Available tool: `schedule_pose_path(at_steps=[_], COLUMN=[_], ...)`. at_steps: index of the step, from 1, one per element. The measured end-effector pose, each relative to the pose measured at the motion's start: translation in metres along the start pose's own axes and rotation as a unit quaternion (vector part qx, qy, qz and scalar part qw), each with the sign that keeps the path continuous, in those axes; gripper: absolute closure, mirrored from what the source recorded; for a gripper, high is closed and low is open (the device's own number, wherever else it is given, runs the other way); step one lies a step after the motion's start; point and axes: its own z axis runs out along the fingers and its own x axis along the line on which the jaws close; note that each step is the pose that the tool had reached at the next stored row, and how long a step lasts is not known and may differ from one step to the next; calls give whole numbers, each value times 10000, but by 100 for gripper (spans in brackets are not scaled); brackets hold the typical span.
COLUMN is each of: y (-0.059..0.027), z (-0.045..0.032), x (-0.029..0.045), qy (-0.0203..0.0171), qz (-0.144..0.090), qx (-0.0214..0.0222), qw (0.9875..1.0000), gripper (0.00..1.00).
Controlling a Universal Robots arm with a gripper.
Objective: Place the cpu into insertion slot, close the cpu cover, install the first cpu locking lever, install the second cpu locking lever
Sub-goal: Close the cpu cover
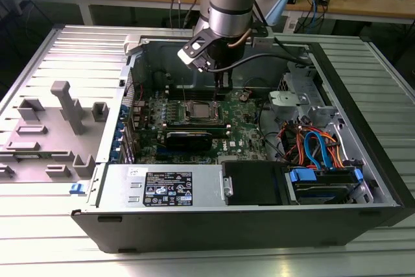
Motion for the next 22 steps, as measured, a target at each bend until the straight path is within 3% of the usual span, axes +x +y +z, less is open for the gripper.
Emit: schedule_pose_path(at_steps=[17, 18, 19, 22], y=[-31, -61, -173, -193], z=[0, 2, 16, 20], x=[0, 0, 0, -14], qy=[0, 1, 0, 1], qz=[0, -2, -115, -167], qx=[0, -1, 1, 0], qw=[10000, 10000, 9999, 9999], gripper=[89, 89, 89, 89])
